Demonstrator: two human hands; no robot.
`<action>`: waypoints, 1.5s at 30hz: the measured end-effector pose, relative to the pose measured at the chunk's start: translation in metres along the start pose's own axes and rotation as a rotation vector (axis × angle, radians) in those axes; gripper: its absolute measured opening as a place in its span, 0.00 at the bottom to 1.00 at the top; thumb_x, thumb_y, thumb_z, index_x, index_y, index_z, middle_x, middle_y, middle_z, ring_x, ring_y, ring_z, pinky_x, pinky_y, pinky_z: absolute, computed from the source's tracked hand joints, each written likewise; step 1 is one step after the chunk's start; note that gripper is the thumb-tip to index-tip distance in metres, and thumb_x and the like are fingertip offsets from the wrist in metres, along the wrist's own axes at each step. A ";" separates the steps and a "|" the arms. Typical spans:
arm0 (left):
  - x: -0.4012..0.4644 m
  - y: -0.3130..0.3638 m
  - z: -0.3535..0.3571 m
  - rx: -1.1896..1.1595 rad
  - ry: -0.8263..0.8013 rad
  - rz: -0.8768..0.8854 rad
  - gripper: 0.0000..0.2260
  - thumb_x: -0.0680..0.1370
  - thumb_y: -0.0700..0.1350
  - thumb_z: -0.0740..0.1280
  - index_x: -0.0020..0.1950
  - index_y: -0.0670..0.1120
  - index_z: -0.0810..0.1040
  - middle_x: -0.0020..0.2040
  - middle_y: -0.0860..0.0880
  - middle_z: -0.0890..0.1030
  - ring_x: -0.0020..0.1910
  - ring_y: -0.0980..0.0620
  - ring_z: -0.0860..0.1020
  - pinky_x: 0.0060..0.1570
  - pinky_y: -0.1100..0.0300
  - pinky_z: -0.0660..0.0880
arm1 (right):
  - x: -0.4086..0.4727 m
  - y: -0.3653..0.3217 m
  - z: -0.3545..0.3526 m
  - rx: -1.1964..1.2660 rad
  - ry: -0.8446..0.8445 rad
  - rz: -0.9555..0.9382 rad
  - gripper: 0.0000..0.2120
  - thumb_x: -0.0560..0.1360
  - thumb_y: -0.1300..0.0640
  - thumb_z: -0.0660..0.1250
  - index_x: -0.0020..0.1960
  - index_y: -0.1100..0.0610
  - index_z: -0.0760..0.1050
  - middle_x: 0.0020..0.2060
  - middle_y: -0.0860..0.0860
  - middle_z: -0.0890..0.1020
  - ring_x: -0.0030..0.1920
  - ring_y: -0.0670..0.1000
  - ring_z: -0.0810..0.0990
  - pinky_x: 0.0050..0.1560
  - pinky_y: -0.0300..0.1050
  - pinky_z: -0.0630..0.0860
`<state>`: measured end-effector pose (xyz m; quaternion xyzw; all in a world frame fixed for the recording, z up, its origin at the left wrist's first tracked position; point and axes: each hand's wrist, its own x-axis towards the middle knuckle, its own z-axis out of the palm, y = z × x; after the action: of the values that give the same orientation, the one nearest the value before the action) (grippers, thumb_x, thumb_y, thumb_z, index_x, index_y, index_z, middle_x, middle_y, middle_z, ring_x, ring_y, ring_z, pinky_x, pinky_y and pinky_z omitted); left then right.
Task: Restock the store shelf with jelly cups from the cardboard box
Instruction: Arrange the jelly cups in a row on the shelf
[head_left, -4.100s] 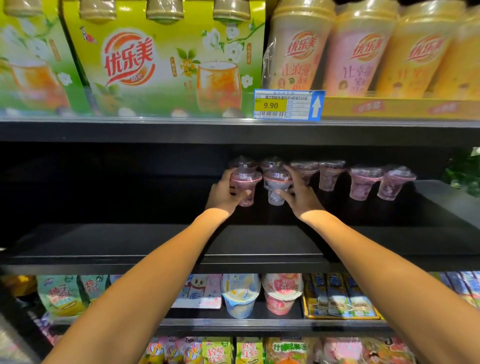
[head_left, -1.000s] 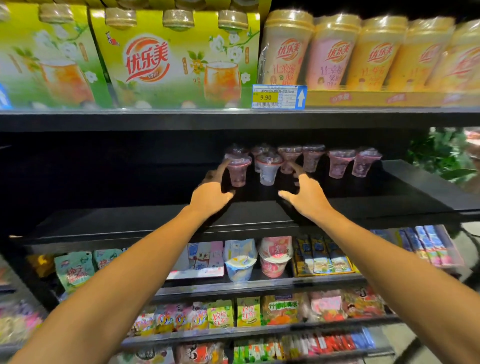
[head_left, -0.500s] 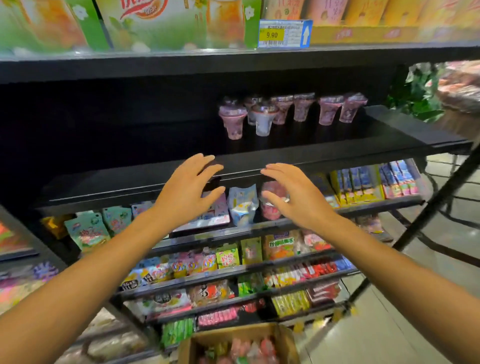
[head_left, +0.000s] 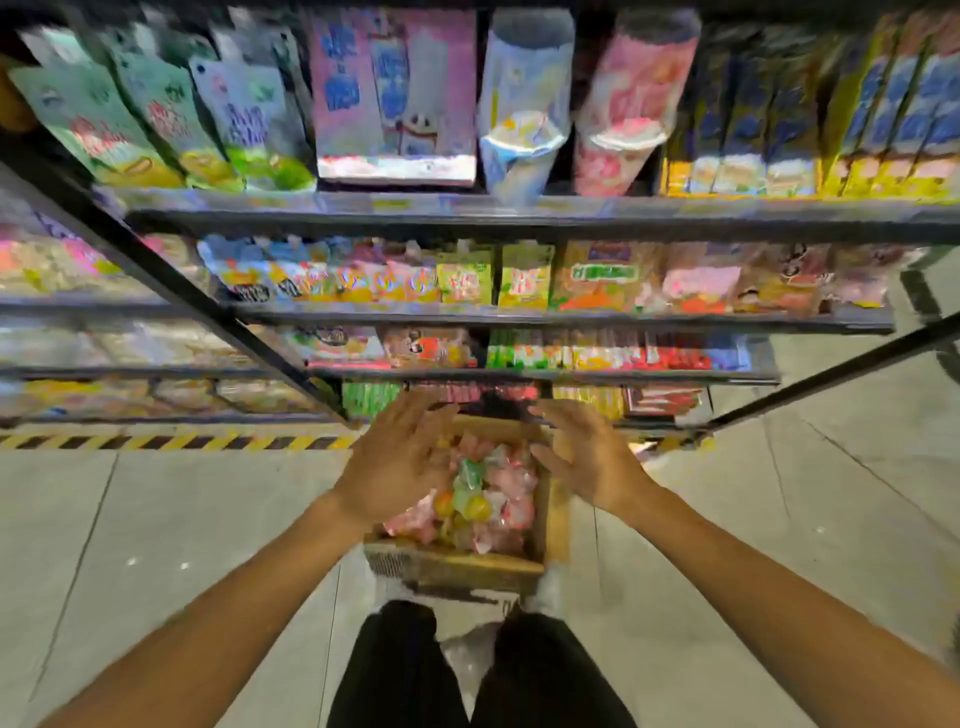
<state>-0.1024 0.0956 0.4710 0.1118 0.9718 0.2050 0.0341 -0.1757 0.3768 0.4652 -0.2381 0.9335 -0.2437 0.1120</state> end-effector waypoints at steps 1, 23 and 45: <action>-0.009 -0.012 0.030 -0.035 -0.069 -0.061 0.23 0.82 0.54 0.58 0.72 0.43 0.74 0.72 0.41 0.74 0.71 0.40 0.69 0.69 0.41 0.69 | -0.005 0.011 0.024 0.061 -0.069 0.048 0.13 0.79 0.53 0.69 0.62 0.55 0.81 0.61 0.52 0.81 0.64 0.54 0.77 0.68 0.49 0.71; -0.082 -0.218 0.468 -0.132 -0.660 -0.322 0.27 0.78 0.52 0.69 0.76 0.52 0.67 0.76 0.52 0.68 0.76 0.47 0.65 0.71 0.48 0.66 | -0.011 0.188 0.536 0.423 -0.566 0.737 0.30 0.78 0.43 0.69 0.76 0.51 0.64 0.68 0.53 0.76 0.67 0.55 0.76 0.64 0.46 0.72; -0.038 -0.199 0.511 -0.356 -0.636 -0.487 0.28 0.78 0.61 0.65 0.67 0.41 0.77 0.62 0.42 0.80 0.61 0.42 0.79 0.52 0.66 0.69 | 0.030 0.168 0.511 0.635 -0.464 0.605 0.32 0.69 0.44 0.79 0.70 0.49 0.73 0.58 0.42 0.81 0.57 0.44 0.80 0.60 0.42 0.78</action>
<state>-0.0483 0.1088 -0.0757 -0.0706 0.8604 0.3106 0.3978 -0.1012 0.2855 -0.0602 0.0413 0.7909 -0.4130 0.4495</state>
